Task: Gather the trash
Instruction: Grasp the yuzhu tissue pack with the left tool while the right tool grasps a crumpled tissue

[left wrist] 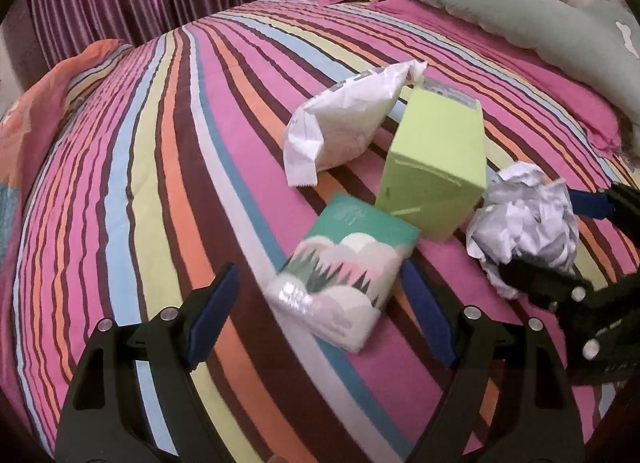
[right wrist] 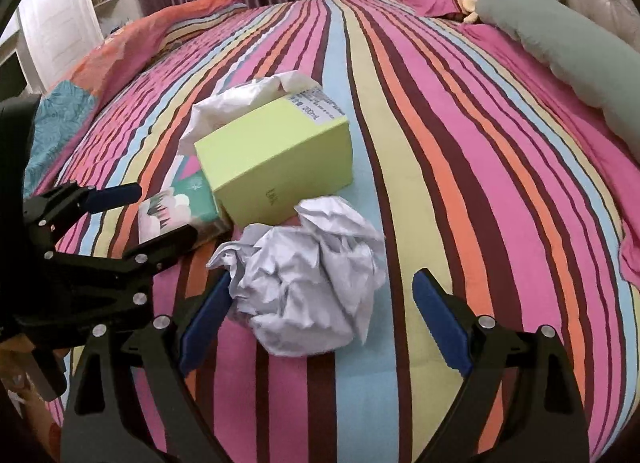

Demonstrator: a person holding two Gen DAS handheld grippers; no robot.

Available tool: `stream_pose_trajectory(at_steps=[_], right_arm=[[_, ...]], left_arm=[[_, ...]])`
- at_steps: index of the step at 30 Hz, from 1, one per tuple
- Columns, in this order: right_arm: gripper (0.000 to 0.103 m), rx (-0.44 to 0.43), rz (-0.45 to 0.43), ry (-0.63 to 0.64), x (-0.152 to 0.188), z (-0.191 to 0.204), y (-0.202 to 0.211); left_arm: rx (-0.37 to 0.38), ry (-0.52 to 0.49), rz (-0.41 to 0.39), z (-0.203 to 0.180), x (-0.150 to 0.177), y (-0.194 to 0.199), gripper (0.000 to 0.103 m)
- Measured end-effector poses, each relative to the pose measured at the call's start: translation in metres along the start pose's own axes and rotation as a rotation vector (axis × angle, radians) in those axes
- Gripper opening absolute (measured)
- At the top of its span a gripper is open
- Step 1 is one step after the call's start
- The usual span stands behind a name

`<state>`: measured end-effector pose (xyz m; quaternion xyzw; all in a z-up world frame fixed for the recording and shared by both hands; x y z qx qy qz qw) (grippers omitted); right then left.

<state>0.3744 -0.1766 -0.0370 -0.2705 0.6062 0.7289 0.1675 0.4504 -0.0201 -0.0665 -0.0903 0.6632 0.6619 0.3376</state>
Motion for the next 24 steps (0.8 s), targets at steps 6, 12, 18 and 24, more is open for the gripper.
stream_pose_trajectory(at_steps=[6, 12, 18, 24], right_arm=[[0.086, -0.016, 0.023, -0.015, -0.001, 0.001, -0.012], [0.074, 0.005, 0.005, -0.018, 0.002, 0.001, -0.012], [0.054, 0.107, 0.001, 0.068, 0.007, 0.015, -0.009], [0.053, 0.131, -0.051, 0.097, 0.019, 0.021, 0.013]], left_arm=[[-0.014, 0.035, 0.053, 0.000, -0.008, -0.017, 0.081], [-0.021, 0.097, 0.086, 0.004, -0.006, -0.025, 0.077], [-0.050, 0.066, 0.086, -0.006, -0.003, -0.017, 0.056], [-0.036, 0.132, 0.040, -0.007, 0.015, 0.008, 0.055]])
Point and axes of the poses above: each gripper's, at about its wrist camera, not at the fingertips, and y roughly against the way its jaws point, z to its left, x to its underside, the point moved 1 cm from there along -y, roughly the way its jaws point, and after that the axes turned 3 degrees about -y, right-handed, at the moved point
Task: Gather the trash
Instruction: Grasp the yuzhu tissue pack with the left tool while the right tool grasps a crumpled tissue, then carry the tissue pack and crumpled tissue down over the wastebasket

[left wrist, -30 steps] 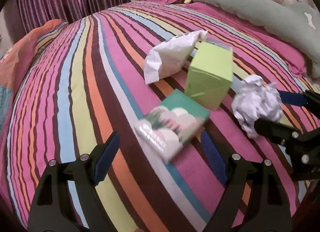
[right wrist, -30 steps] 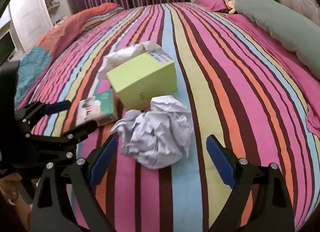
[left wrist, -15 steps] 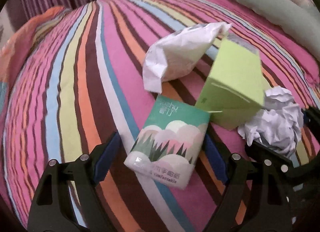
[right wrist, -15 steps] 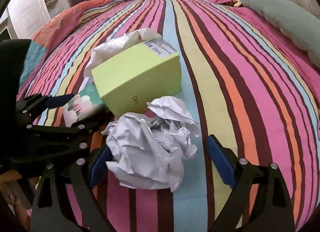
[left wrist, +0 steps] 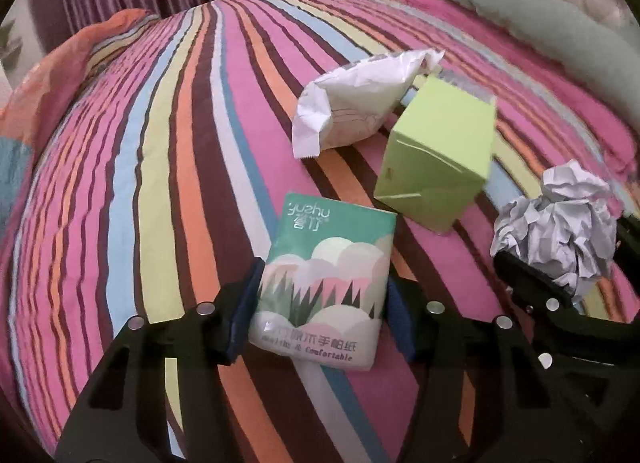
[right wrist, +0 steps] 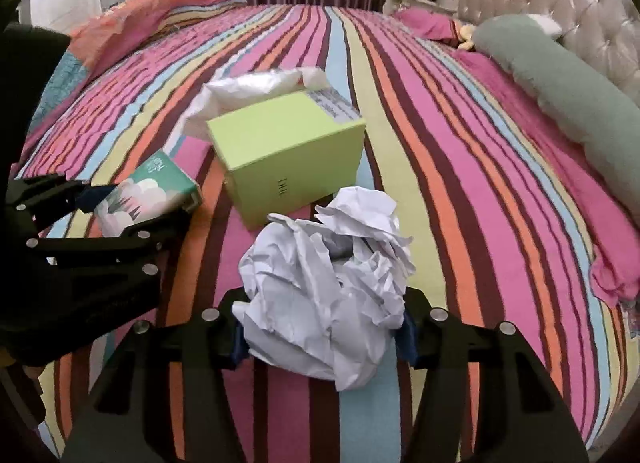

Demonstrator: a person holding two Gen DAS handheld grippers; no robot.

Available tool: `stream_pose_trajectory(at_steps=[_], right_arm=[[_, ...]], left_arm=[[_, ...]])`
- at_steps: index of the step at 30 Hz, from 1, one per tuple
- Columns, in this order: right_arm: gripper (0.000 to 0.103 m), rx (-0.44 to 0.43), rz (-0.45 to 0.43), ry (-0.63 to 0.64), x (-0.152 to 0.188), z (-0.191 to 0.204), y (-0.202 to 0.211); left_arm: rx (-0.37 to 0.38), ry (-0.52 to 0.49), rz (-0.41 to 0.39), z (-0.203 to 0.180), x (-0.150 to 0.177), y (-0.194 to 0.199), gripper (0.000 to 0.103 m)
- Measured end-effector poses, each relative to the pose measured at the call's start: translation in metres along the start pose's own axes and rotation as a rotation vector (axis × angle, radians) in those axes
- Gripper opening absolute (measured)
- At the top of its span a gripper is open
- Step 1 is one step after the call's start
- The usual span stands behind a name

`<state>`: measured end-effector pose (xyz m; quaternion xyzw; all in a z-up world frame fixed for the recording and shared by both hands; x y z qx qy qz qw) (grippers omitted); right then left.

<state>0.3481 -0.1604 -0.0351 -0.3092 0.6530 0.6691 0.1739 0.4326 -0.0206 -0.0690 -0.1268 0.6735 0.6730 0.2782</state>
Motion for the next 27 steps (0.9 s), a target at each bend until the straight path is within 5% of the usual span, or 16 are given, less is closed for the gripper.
stream_pose_trajectory(at_steps=[6, 27], right_arm=[[0.053, -0.024, -0.018, -0.033, 0.008, -0.004, 0.025], [0.053, -0.116, -0.076, -0.207, 0.057, -0.028, 0.119]], left_arm=[[0.015, 0.090, -0.035, 0.009, 0.022, 0.033, 0.054], [-0.008, 0.074, -0.127, 0.003, 0.112, 0.148, 0.053]])
Point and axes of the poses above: each gripper's, at about its wrist camera, not at the fingertips, and y roughly against the way its jaws point, z to its left, x to its underside, the point moved 1 cm from there along -y, roughly the way its jaws point, and after that the axes turned 3 degrees about -y, right-handed, at the moved point
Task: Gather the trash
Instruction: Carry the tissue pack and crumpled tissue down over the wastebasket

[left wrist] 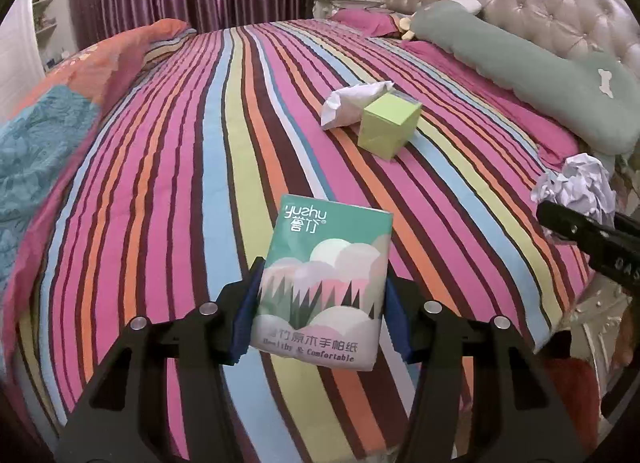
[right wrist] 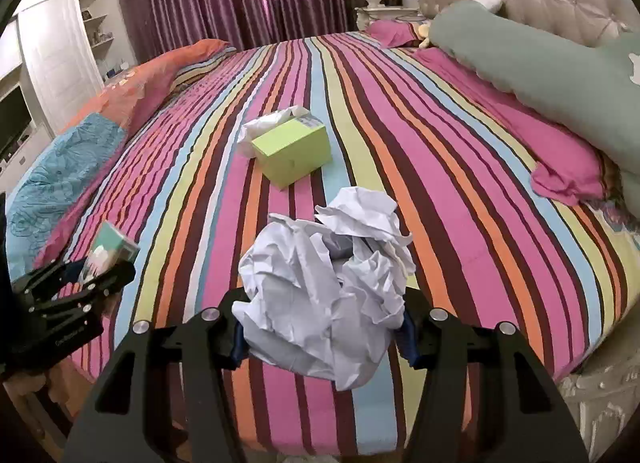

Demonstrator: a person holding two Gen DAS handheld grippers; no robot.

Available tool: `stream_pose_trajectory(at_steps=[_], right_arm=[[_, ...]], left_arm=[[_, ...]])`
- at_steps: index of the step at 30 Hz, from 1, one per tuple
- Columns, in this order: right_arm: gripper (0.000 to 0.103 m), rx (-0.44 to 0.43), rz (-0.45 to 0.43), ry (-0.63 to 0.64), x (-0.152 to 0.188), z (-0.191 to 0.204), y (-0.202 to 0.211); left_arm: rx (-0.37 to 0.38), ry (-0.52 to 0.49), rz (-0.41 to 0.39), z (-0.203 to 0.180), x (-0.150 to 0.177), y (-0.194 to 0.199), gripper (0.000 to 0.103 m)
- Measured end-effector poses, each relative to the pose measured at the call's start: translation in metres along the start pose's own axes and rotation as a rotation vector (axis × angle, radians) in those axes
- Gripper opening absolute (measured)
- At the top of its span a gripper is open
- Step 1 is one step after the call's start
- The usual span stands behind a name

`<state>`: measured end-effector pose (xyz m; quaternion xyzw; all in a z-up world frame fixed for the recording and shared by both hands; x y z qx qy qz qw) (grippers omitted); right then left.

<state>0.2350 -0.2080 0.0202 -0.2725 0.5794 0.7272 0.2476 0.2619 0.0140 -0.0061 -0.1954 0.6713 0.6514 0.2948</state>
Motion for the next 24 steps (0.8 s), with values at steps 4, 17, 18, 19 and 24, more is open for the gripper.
stream_pose_trajectory(at_steps=[4, 17, 18, 19, 24], right_arm=[[0.053, 0.005, -0.017, 0.015, 0.010, 0.003, 0.014], [0.053, -0.024, -0.007, 0.024, 0.065, 0.018, 0.039], [0.053, -0.029, -0.003, 0.026, 0.070, 0.020, 0.041], [0.053, -0.034, 0.000, 0.027, 0.076, 0.020, 0.043], [0.053, -0.061, 0.018, 0.041, 0.098, 0.030, 0.051]], left_arm=[[-0.008, -0.018, -0.017, -0.004, 0.019, 0.021, 0.053], [0.000, -0.031, -0.024, -0.014, 0.088, 0.059, 0.053], [0.002, -0.029, -0.023, -0.015, 0.093, 0.060, 0.053], [0.009, -0.023, -0.020, -0.016, 0.099, 0.062, 0.053], [0.027, -0.006, -0.006, -0.020, 0.128, 0.071, 0.053]])
Point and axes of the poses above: each gripper's, at about its wrist camera, not at the fingertips, and y roughly against the way its jaws point, z to its left, x to its underside, the point moved 1 cm from there along -y, roughly the way its jaws point, and after that the axes turned 3 degrees about -y, right-handed, at the moved point
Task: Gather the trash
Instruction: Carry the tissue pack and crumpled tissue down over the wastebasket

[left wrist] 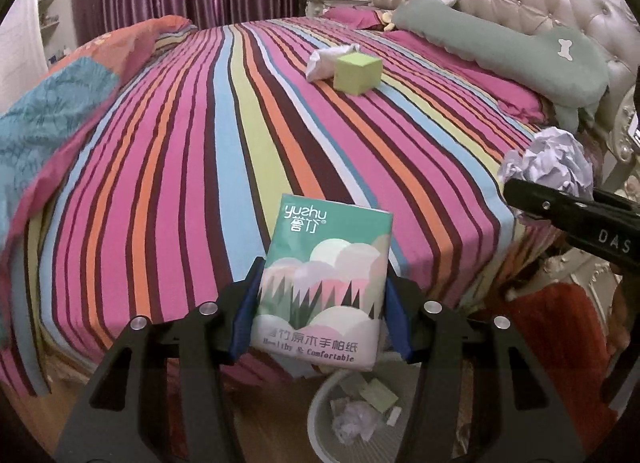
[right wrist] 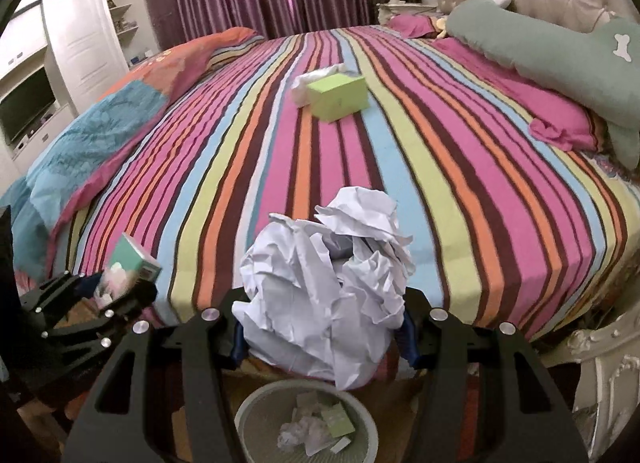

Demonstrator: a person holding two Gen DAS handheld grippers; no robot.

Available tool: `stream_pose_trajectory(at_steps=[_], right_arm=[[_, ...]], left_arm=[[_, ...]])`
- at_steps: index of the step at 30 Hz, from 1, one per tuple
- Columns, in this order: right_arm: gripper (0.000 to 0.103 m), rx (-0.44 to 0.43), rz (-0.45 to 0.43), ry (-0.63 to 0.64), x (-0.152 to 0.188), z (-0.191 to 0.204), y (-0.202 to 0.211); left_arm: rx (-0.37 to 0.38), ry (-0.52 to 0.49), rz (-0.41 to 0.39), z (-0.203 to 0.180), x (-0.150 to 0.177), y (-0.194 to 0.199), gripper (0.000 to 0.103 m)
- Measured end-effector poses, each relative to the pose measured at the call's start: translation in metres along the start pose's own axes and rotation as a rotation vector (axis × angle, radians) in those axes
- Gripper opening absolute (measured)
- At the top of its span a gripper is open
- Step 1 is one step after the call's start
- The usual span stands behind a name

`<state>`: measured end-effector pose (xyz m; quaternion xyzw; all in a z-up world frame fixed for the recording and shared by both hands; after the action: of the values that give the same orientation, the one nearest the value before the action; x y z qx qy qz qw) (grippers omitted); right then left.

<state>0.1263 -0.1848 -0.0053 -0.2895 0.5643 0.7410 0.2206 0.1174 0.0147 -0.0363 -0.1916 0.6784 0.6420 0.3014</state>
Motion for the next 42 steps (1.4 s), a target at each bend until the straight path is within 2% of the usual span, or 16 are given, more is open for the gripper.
stream_pose_trajectory(at_steps=[5, 12, 20, 26, 32, 38, 42], right_arm=[[0.053, -0.009, 0.019, 0.017, 0.018, 0.006, 0.003], [0.053, 0.001, 0.060, 0.023, 0.049, 0.009, 0.003], [0.053, 0.017, 0.143, -0.001, 0.081, 0.007, -0.011], [0.053, 0.024, 0.231, -0.001, 0.102, 0.008, -0.026], [0.053, 0.022, 0.333, -0.016, 0.116, 0.007, -0.045], [0.053, 0.026, 0.413, -0.053, 0.125, 0.002, -0.061], [0.053, 0.025, 0.473, -0.091, 0.130, -0.002, -0.075]], left_arm=[[0.019, 0.014, 0.032, -0.007, 0.030, 0.004, 0.053], [0.044, 0.087, 0.115, -0.015, 0.069, -0.005, 0.053], [0.073, 0.085, 0.204, -0.030, 0.097, -0.021, 0.053], [0.075, 0.132, 0.297, -0.029, 0.116, -0.041, 0.053], [0.084, 0.152, 0.356, -0.029, 0.124, -0.053, 0.053], [0.129, 0.213, 0.418, -0.024, 0.132, -0.069, 0.053], [0.154, 0.262, 0.498, -0.022, 0.142, -0.086, 0.053]])
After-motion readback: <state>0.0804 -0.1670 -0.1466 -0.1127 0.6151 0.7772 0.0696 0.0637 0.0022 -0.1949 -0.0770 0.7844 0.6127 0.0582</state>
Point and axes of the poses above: each gripper's, at about its wrist camera, not at the fingertips, and y roughly against the way its jaws point, z to its left, x to its underside, the point moved 1 cm from there along -y, roughly the way its jaws point, and after that the axes turned 3 degrees about -y, right-handed, at the moved point
